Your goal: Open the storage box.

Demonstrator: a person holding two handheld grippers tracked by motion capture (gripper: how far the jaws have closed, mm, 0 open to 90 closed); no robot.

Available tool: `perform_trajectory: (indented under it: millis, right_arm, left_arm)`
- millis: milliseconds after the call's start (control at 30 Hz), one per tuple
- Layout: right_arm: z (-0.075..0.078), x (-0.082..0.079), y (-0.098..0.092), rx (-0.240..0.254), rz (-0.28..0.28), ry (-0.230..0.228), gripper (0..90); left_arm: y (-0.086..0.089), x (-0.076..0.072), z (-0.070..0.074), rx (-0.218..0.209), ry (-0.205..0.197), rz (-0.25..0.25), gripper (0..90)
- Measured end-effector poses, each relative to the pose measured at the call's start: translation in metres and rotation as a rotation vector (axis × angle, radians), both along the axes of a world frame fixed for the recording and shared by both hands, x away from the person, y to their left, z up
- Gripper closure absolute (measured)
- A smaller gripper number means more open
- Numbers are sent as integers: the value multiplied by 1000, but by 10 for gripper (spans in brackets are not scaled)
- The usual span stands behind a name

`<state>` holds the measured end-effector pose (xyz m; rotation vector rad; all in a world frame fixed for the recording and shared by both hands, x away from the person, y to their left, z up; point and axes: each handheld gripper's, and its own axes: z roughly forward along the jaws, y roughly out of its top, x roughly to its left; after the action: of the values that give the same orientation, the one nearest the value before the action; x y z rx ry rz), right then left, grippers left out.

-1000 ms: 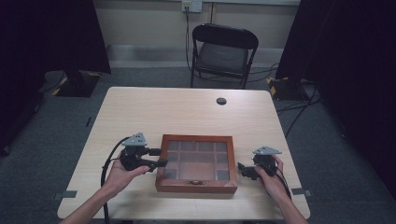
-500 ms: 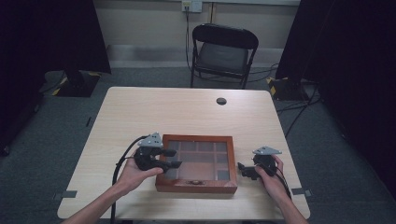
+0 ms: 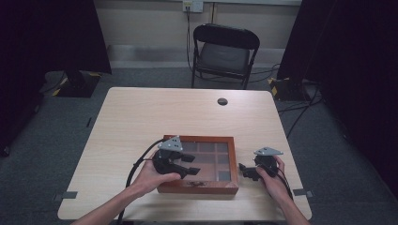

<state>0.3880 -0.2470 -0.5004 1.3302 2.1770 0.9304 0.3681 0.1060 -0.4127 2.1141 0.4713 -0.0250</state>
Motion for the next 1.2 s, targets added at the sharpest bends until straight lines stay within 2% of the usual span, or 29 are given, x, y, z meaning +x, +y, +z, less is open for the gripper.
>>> perform_trajectory:
  millis: [100, 133, 200, 267, 367, 467, 533, 800, 900, 1000, 1200]
  right_arm:
    - [0, 0, 0, 0, 0, 0, 94]
    - [0, 0, 0, 0, 0, 0, 94]
    - [0, 0, 0, 0, 0, 0, 94]
    - [0, 0, 0, 0, 0, 0, 94]
    - [0, 0, 0, 0, 0, 0, 94]
    - [0, 0, 0, 0, 0, 0, 94]
    - [0, 0, 0, 0, 0, 0, 94]
    - [0, 0, 0, 0, 0, 0, 94]
    - [0, 0, 0, 0, 1, 0, 94]
    - [0, 0, 0, 0, 1, 0, 94]
    - [0, 0, 0, 0, 5, 0, 94]
  left_arm:
    - [-3, -4, -6, 15, 23, -15, 475]
    - [-3, -5, -8, 8, 31, -18, 518]
    - [-4, -7, -12, 23, 24, -15, 543]
    - [-6, -9, -15, 27, 34, -52, 603]
    - [-8, -11, -18, 32, 45, -74, 623]
    - [-11, -13, -20, 34, 40, -86, 659]
    - [-13, -13, -22, 48, 59, -104, 682]
    - [-15, -15, -27, 64, 45, -95, 779]
    - [-15, -16, -28, 55, 34, -88, 802]
    - [-15, -21, -29, 58, -2, -76, 801]
    - [-15, -20, -29, 51, 11, -73, 807]
